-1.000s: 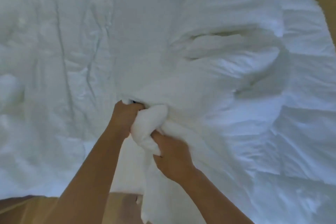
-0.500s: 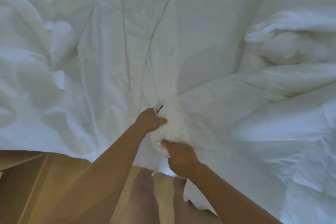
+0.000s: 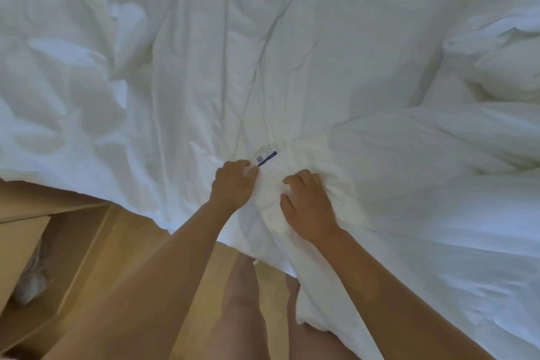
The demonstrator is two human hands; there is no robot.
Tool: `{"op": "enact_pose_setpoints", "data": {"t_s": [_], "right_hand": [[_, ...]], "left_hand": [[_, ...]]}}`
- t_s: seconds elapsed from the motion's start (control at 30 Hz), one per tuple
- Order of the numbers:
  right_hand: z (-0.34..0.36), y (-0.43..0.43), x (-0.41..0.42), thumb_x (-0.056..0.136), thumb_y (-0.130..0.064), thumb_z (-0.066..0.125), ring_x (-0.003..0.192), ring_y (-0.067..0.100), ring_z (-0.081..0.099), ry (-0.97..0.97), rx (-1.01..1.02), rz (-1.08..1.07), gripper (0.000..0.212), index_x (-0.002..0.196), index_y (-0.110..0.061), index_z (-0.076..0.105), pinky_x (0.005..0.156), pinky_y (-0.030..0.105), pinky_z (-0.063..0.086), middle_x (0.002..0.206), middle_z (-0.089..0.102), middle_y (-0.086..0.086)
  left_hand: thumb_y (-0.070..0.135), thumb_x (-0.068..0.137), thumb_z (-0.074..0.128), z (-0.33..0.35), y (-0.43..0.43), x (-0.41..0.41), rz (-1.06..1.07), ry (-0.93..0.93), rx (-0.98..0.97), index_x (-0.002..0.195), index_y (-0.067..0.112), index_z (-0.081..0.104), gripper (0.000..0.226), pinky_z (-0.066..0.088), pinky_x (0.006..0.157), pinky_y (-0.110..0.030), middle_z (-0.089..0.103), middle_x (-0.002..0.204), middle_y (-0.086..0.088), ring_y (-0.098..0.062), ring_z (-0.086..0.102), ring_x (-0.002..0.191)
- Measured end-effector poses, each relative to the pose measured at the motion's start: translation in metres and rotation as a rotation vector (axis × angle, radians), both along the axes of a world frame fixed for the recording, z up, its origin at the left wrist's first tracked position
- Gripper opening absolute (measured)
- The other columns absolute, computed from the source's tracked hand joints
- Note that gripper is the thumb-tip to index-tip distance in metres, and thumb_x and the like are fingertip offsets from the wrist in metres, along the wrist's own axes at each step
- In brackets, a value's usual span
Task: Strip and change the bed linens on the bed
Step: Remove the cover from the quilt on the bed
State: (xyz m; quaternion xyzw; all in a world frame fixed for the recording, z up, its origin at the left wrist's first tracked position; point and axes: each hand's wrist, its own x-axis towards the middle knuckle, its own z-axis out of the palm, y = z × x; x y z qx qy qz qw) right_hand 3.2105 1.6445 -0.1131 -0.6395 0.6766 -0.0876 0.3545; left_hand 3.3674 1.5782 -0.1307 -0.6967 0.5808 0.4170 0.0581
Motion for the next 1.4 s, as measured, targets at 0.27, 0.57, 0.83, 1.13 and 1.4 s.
{"op": "enact_pose_setpoints", "data": {"t_s": [0.27, 0.57, 0.83, 1.13, 1.4], "right_hand": [[-0.029, -0.065, -0.002, 0.096, -0.034, 0.041, 0.138, 0.027, 0.022, 0.16, 0.007, 0.176, 0.051, 0.141, -0.012, 0.034, 0.112, 0.041, 0.015, 0.146, 0.034, 0.01], [-0.064, -0.015, -0.016, 0.092, -0.04, 0.033, 0.14, 0.027, 0.009, 0.367, 0.289, 0.446, 0.06, 0.148, -0.031, 0.015, 0.111, 0.051, -0.002, 0.152, 0.016, 0.009], [-0.055, -0.055, -0.016, 0.092, -0.026, 0.041, 0.106, 0.024, 0.048, 0.248, 0.067, 0.31, 0.031, 0.117, -0.013, 0.054, 0.088, 0.037, 0.035, 0.118, 0.051, 0.005], [-0.053, -0.04, -0.013, 0.084, -0.052, 0.052, 0.111, 0.027, 0.042, 0.323, 0.163, 0.433, 0.049, 0.116, -0.015, 0.05, 0.092, 0.037, 0.028, 0.116, 0.049, 0.007], [0.018, -0.113, 0.058, 0.088, -0.03, 0.054, 0.1, 0.011, 0.049, -0.496, -0.008, -0.241, 0.037, 0.119, -0.009, 0.052, 0.083, 0.014, 0.037, 0.109, 0.049, -0.005]], "left_hand": [[0.023, 0.089, 0.057, -0.006, -0.011, -0.013, 0.011, 0.118, -0.018, 0.11, 0.014, 0.064, 0.024, 0.049, 0.08, -0.037, 0.064, 0.104, -0.009, -0.029, 0.059, 0.099], [0.054, 0.082, 0.062, -0.044, -0.011, -0.033, -0.048, -0.096, -0.05, 0.135, 0.017, 0.045, 0.067, 0.031, 0.106, -0.035, 0.044, 0.137, -0.006, -0.025, 0.036, 0.13], [0.044, 0.087, 0.056, -0.058, -0.022, -0.068, 0.134, -0.307, -0.158, 0.105, 0.016, 0.059, 0.033, 0.033, 0.083, -0.033, 0.049, 0.117, -0.006, -0.027, 0.043, 0.114], [0.013, 0.095, 0.049, -0.015, -0.048, 0.034, 1.186, 0.227, -0.266, 0.07, 0.016, 0.037, 0.027, 0.043, 0.07, -0.038, 0.046, 0.079, -0.005, -0.022, 0.046, 0.081], [0.012, 0.095, 0.049, 0.041, 0.006, 0.02, 0.37, 0.144, -0.339, 0.067, 0.022, 0.03, 0.035, 0.034, 0.051, -0.015, 0.037, 0.057, 0.004, -0.012, 0.036, 0.051]]}}
